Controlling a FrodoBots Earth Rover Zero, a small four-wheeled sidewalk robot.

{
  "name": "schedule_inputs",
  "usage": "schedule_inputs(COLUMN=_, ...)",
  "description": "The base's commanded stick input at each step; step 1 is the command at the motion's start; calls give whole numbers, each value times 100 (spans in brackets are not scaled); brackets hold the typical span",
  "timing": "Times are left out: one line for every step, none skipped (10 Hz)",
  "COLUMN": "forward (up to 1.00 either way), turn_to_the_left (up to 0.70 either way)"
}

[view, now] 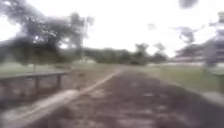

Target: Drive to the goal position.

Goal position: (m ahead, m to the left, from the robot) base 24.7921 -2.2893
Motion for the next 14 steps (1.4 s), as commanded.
schedule_inputs(forward=70, turn_to_the_left=0)
schedule_inputs(forward=70, turn_to_the_left=0)
schedule_inputs(forward=70, turn_to_the_left=0)
schedule_inputs(forward=70, turn_to_the_left=0)
schedule_inputs(forward=70, turn_to_the_left=0)
schedule_inputs(forward=70, turn_to_the_left=0)
schedule_inputs(forward=70, turn_to_the_left=0)
schedule_inputs(forward=70, turn_to_the_left=-35)
schedule_inputs(forward=70, turn_to_the_left=-15)
schedule_inputs(forward=70, turn_to_the_left=0)
schedule_inputs(forward=70, turn_to_the_left=0)
schedule_inputs(forward=70, turn_to_the_left=0)
schedule_inputs(forward=70, turn_to_the_left=0)
schedule_inputs(forward=70, turn_to_the_left=0)
